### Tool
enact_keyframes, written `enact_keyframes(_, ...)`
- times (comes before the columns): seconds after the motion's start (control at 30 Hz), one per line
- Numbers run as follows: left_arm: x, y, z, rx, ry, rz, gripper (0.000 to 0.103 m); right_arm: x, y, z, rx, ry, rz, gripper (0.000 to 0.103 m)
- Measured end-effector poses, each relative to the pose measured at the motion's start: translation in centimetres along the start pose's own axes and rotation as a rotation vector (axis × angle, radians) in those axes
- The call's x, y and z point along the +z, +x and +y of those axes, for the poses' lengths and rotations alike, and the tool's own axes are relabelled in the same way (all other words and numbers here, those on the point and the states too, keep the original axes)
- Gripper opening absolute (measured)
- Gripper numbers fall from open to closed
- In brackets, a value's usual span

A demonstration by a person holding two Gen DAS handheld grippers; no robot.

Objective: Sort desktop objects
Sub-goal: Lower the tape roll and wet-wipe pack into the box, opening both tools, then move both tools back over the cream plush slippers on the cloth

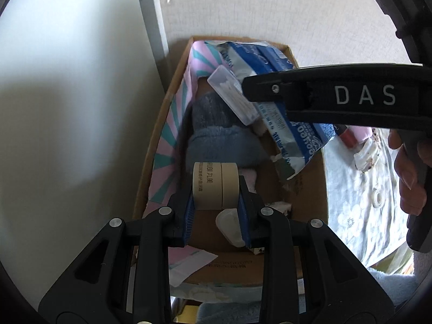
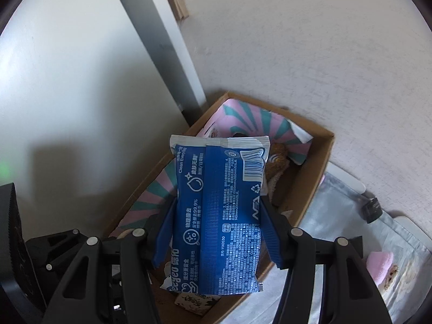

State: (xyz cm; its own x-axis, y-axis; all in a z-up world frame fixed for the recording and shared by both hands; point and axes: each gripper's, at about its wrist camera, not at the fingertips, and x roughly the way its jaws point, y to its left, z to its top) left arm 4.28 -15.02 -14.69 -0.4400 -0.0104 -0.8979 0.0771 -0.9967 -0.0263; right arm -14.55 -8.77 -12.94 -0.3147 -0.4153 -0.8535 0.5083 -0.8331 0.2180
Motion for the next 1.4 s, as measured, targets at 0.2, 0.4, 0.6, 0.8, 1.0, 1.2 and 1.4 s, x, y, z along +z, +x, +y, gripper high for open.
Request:
enact_keyframes(0.2,0.0,0.3,0.9,-0.012,-0.012,0.008,0.025,0.0,1.0,0.7,0.001,-0.011,0.029,0.055)
enact_keyframes(0.4,0.0,0.8,0.9,-0.014,0.0,0.012,0.025,0.3,1.4,-0.1,-0.005,-0.006,0.043,0.055)
enact_keyframes(0.6,0.3,1.3,0.8,-0.025,0.005,0.028,0.025,0.0,1.5,-0.5,-0.011,0.005,0.038,0.055)
enact_keyframes(0.8,0.5,1.4,0.7,-0.01,-0.014,0.03,0.072,0.6,0.7,-1.3,-0.052,0.056,-0.053,0.093)
enact_keyframes(1.0,0.2,1.8,0.7,-0.005,-0.025,-0.013,0.103,0.8,-2.1,-2.4,-0.155,0.053,-0.186,0.102)
enact_keyframes(1.2,-0.2,2.6,0.1,-0.012,-0.012,-0.028,0.103,-0.1,-4.2,-4.8,-0.147,0.112,-0.222,0.102)
enact_keyframes(1.4,0.3,2.4,-0.3,-0.032,-0.014,-0.06,0.103,-2.0,-7.5,-7.0,-0.143,0.157,-0.265,0.103)
